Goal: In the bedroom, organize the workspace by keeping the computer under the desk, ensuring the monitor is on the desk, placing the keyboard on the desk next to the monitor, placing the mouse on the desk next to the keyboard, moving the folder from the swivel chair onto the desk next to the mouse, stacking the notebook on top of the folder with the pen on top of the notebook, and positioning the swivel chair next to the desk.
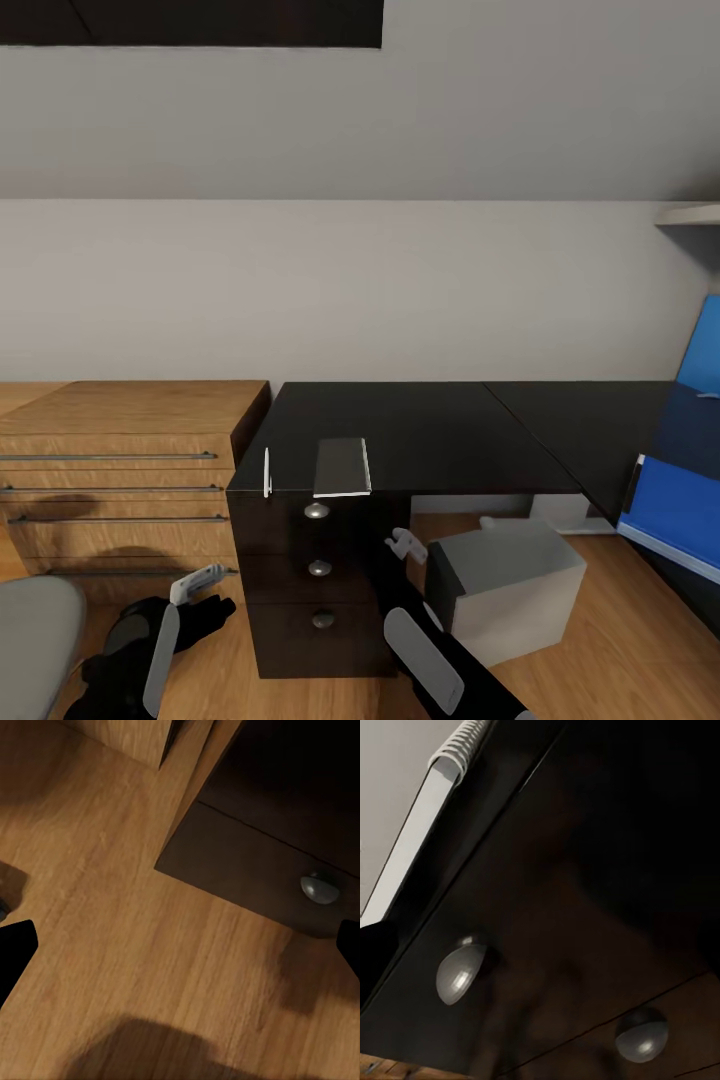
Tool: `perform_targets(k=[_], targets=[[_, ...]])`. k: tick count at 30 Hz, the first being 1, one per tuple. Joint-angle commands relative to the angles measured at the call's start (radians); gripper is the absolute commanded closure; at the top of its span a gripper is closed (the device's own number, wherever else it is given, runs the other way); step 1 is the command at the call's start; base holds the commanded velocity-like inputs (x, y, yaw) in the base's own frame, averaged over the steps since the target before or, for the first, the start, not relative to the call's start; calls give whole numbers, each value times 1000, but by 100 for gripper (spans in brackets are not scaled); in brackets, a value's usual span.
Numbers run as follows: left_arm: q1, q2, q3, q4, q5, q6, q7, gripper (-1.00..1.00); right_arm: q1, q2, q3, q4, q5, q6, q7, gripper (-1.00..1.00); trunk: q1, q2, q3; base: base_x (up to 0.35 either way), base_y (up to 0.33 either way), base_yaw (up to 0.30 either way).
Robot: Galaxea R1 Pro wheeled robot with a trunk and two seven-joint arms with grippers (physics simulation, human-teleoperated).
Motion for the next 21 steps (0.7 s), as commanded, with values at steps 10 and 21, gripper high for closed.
perform_targets(k=[10,21], targets=[[-1,-1,2,-1,3,4,3,-100,-1,0,6,-2,-8,-8,2,-100,-23,41,18,0,0,0],[-1,-1,2,-1,3,3,4,-100,-1,-1,5,-2,-8,-8,3,-100,-65,118,52,0,0,0]])
